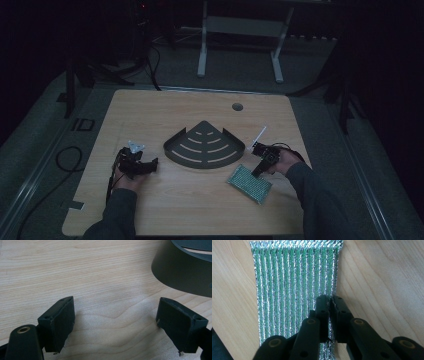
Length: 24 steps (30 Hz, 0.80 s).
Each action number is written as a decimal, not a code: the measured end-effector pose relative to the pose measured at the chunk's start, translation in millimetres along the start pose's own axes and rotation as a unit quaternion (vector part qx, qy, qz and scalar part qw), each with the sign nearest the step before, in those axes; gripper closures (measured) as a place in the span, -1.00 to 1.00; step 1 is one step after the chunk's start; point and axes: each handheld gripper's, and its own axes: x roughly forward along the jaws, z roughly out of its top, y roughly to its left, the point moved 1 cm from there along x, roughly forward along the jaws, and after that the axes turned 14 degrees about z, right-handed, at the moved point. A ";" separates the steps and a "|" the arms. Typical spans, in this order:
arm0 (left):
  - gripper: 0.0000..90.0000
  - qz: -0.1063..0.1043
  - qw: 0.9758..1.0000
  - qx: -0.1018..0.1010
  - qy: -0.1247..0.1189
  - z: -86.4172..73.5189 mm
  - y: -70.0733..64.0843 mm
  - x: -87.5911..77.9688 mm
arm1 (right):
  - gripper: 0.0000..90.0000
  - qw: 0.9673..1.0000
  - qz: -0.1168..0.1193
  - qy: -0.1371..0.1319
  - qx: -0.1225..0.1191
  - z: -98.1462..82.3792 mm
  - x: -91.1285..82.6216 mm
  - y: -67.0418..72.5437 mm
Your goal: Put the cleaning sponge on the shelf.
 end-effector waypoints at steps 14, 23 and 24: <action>-0.65 0.000 1.000 0.000 0.000 0.1 0.0 0.1 | 1.00 1.000 -0.012 -0.007 -0.010 -4.9 -3.1 4.0; -0.65 0.000 1.000 0.000 0.000 0.1 0.0 0.1 | 1.00 0.999 -0.021 -0.024 -0.015 -8.9 -16.0 8.9; -0.65 0.000 1.000 0.000 0.000 0.1 0.0 0.1 | 1.00 0.999 -0.022 -0.026 -0.016 -9.1 -17.7 9.4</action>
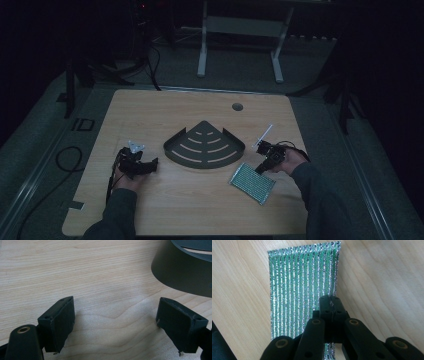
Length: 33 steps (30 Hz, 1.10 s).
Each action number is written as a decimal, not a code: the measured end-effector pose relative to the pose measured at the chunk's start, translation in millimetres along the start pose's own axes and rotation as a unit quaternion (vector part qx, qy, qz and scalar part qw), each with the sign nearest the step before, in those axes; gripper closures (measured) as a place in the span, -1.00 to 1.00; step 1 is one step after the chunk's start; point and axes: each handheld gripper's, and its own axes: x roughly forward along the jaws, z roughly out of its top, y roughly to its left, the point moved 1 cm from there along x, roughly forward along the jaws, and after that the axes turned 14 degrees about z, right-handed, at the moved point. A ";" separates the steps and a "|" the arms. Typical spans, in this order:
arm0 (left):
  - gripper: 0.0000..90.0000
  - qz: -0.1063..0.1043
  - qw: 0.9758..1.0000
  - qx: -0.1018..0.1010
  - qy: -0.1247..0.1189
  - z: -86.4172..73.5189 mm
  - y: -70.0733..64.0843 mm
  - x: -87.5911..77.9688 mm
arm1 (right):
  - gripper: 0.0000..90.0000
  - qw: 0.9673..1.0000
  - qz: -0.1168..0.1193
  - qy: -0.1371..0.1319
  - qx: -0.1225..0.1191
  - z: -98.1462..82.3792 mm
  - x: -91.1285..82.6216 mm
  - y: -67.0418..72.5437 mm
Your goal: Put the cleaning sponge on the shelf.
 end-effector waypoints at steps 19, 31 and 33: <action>-0.65 0.000 1.000 0.000 0.000 0.0 0.0 0.0 | 1.00 1.000 -0.016 -0.013 -0.004 0.3 -26.9 6.7; -0.65 0.000 1.000 0.000 0.000 0.0 0.0 0.1 | 1.00 0.999 -0.025 -0.020 -0.005 -0.1 -36.4 10.1; -0.65 0.000 1.000 0.000 0.000 0.0 0.0 0.0 | 1.00 0.999 -0.026 -0.021 -0.005 0.3 -38.1 10.9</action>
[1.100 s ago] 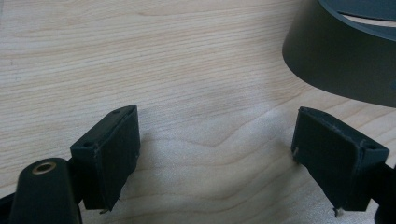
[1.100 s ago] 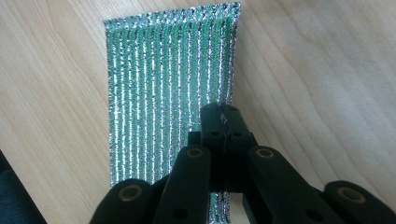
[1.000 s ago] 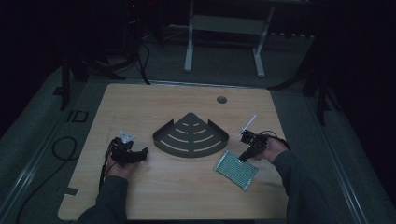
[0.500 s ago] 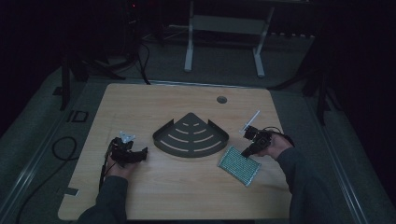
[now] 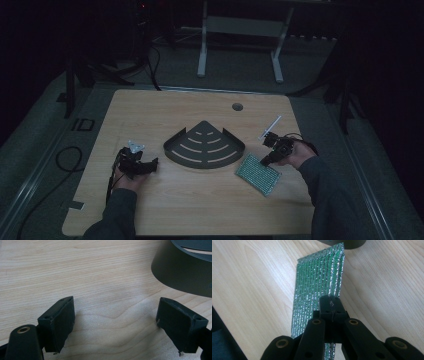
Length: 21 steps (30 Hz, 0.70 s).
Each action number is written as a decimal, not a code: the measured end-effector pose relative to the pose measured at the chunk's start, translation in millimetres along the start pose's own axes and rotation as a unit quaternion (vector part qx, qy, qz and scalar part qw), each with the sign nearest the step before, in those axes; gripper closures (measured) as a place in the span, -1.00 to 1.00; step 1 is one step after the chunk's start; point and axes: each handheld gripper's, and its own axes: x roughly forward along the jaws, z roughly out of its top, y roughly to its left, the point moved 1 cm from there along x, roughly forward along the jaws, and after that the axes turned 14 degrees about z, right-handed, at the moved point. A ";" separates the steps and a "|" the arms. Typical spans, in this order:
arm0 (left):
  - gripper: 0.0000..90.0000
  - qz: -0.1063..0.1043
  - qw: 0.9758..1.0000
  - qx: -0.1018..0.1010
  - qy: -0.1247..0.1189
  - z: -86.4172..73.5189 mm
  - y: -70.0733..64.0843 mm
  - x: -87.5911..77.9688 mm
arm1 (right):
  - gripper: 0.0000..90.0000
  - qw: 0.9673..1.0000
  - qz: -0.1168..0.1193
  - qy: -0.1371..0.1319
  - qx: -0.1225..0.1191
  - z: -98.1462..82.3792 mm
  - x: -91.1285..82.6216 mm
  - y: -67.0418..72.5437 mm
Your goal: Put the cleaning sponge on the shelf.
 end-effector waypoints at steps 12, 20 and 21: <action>-0.65 0.000 1.000 0.000 0.000 0.0 0.0 0.0 | 1.00 1.000 -0.004 -0.010 0.000 1.3 -10.1 0.7; -0.65 0.000 1.000 0.000 0.000 0.0 0.0 0.0 | 1.00 1.000 -0.013 -0.014 0.000 1.3 -16.7 2.4; -0.65 0.000 1.000 0.000 0.000 0.0 0.0 0.0 | 1.00 1.000 -0.014 -0.013 -0.001 1.4 -17.6 2.8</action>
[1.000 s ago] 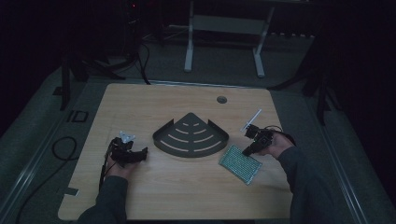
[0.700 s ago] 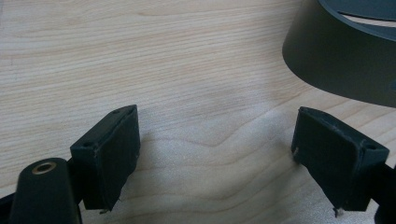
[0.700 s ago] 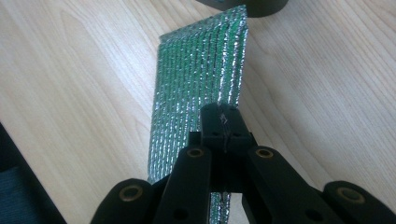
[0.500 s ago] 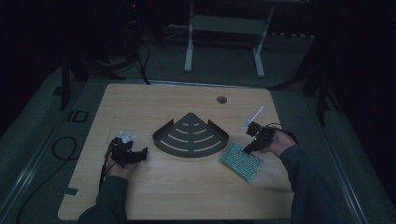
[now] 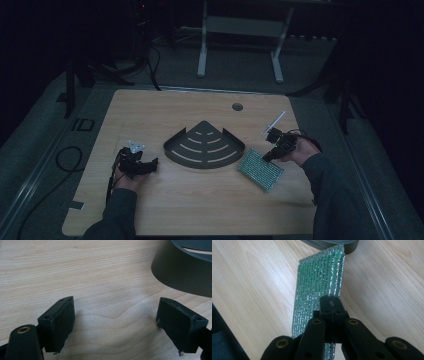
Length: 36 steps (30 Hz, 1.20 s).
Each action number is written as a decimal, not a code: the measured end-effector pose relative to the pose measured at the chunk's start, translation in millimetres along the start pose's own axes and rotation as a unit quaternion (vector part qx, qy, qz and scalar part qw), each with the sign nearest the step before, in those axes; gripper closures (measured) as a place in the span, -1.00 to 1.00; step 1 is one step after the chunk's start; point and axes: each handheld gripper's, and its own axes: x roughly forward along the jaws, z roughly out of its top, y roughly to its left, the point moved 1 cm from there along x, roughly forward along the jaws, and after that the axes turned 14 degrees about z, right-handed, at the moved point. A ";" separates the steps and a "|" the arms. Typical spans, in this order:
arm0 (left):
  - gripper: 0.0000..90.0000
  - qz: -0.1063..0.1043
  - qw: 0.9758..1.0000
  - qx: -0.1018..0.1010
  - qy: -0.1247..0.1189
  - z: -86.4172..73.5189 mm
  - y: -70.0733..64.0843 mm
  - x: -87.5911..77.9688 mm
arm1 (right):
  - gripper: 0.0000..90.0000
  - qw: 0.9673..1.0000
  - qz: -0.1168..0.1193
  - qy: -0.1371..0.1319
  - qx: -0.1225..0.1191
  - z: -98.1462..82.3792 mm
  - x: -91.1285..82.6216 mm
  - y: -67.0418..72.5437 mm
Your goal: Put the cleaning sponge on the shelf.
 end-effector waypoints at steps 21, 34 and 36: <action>-0.65 0.000 1.000 0.000 0.000 0.0 0.0 0.0 | 1.00 1.000 -0.019 -0.008 -0.015 18.0 -23.3 8.9; -0.65 0.000 1.000 -0.001 -0.001 0.0 -0.1 0.1 | 1.00 0.999 -0.023 -0.009 -0.026 47.7 -27.6 10.1; -0.65 0.000 1.000 0.000 -0.001 0.0 0.0 0.1 | 1.00 0.999 -0.023 -0.010 -0.028 53.7 -27.5 10.6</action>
